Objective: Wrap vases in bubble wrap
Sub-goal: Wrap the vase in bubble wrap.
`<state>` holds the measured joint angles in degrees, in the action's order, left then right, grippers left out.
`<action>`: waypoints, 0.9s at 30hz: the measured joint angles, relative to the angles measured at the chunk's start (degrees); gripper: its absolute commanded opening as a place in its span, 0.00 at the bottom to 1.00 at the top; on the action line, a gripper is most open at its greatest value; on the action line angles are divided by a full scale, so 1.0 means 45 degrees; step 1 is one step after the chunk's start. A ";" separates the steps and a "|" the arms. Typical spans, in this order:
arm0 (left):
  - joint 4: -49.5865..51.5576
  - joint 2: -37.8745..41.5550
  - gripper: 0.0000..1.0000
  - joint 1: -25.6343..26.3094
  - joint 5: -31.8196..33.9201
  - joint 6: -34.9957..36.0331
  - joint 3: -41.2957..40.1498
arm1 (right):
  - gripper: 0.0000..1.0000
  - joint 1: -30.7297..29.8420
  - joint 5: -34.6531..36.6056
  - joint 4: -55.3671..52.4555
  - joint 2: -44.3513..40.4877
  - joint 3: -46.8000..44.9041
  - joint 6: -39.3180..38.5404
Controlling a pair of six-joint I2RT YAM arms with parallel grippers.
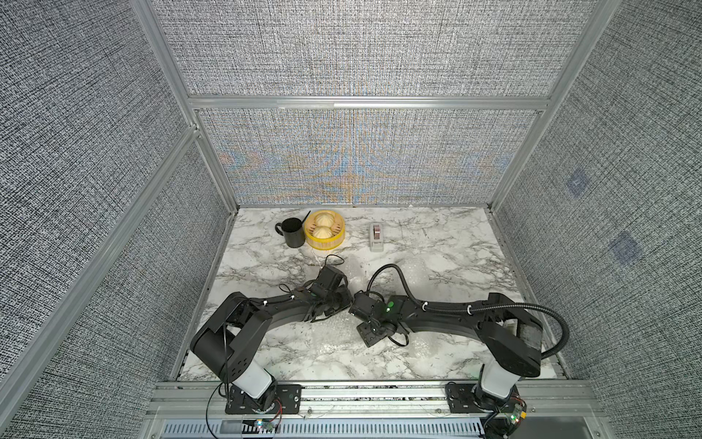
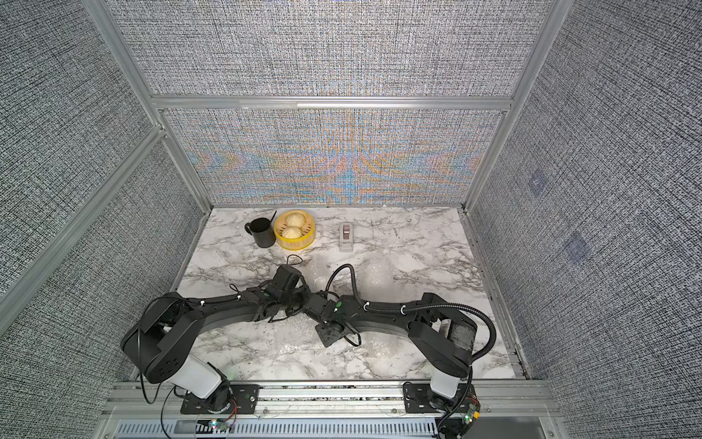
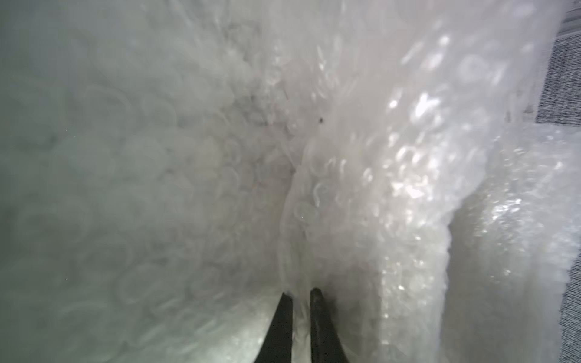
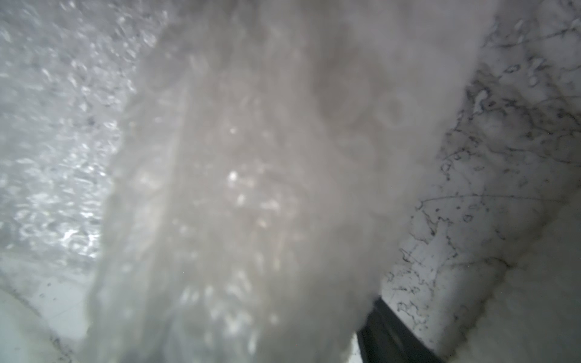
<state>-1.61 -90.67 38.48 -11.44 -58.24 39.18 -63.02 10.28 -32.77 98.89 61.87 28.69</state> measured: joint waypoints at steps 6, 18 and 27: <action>0.0282 -0.0141 0.13 0.0000 -0.0019 0.0228 -0.0160 | 0.86 0.0029 -0.0418 0.0170 -0.1127 0.0073 -0.0087; -0.0194 -0.0393 0.13 0.0000 -0.0107 0.0277 -0.0141 | 0.76 0.1593 -0.1831 0.0185 -0.1127 0.0743 0.0534; -0.0010 -0.0165 0.14 0.0000 0.0000 0.0277 -0.0189 | 0.66 0.1569 -0.2108 0.0073 0.0097 0.0918 0.0529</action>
<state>-1.65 -91.42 38.48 -11.44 -56.99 38.33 -55.96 0.80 -32.45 99.33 66.00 31.07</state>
